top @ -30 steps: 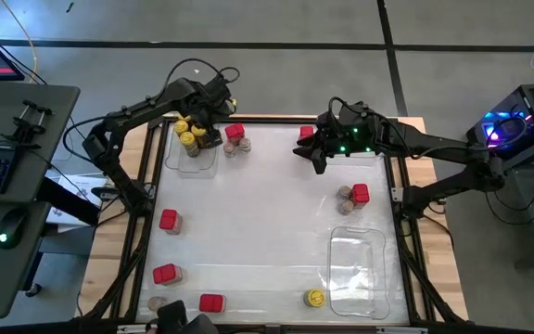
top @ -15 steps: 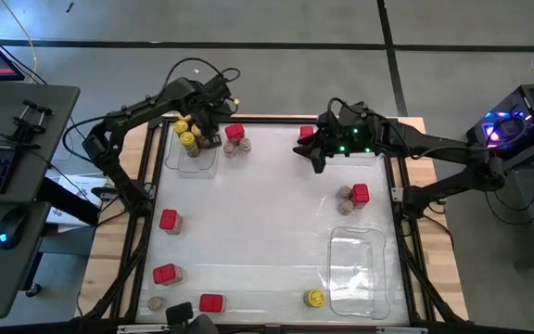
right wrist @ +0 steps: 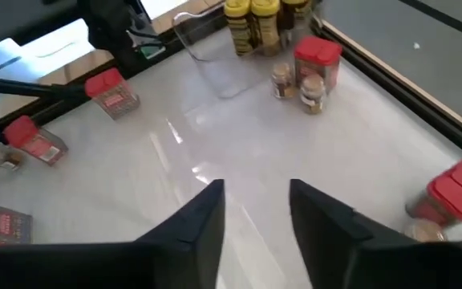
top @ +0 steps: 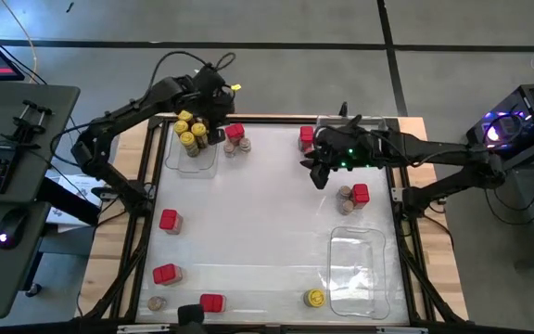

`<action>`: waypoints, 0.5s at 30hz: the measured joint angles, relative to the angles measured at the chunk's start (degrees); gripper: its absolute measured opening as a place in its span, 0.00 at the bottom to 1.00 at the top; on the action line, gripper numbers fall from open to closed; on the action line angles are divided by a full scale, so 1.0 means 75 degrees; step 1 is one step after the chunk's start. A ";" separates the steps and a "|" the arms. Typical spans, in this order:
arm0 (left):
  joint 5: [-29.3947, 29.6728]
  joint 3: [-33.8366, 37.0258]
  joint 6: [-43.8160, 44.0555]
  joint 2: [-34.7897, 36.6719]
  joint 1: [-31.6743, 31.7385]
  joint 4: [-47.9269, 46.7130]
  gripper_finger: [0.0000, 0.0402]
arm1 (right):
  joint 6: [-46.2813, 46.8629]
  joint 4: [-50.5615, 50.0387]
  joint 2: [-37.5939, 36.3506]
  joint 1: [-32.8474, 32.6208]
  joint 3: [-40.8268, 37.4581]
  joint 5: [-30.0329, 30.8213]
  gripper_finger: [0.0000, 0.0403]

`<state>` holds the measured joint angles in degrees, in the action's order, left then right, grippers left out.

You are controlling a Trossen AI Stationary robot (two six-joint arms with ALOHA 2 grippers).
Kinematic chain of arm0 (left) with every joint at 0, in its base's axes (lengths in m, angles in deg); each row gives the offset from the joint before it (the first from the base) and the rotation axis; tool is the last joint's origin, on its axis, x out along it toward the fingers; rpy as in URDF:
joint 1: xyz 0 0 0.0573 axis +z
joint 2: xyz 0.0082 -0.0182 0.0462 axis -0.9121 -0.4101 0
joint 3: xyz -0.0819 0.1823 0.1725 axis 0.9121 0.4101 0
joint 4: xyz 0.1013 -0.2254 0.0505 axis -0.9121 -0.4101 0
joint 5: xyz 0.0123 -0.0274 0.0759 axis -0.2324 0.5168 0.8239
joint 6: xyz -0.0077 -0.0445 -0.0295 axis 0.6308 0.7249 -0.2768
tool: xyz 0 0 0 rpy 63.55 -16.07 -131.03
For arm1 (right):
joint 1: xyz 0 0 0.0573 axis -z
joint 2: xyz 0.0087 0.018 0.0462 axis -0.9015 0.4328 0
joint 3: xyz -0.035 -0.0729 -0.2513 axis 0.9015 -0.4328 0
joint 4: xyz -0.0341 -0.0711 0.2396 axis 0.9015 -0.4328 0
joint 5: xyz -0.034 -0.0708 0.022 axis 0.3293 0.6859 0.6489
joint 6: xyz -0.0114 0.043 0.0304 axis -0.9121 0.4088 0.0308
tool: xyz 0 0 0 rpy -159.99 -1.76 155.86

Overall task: Sort spices by type
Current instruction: Adjust the yellow seasoning bottles in the top left transparent bin

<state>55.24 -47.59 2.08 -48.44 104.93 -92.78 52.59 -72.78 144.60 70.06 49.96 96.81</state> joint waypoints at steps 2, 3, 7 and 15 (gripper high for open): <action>0.0002 0.0000 -0.0037 0.0086 0.0033 0.0200 0.00 | 0.0004 -0.0053 0.0000 0.0084 0.0000 -0.0005 0.24; 0.0002 0.0000 -0.0036 0.0095 0.0047 0.0269 0.00 | 0.0003 -0.0088 0.0000 0.0140 0.0000 -0.0024 0.19; 0.0015 0.0037 -0.0023 0.0069 0.0154 0.0294 0.00 | -0.0001 -0.0390 0.0000 0.0492 0.0000 -0.0248 0.02; 0.0093 0.1130 0.0177 0.0065 0.0086 0.0170 0.00 | -0.0648 -0.0353 0.0006 0.1462 0.0000 -0.1986 0.01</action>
<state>55.94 -39.12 3.41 -47.95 105.58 -91.50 47.73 -75.43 144.64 81.03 49.96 81.92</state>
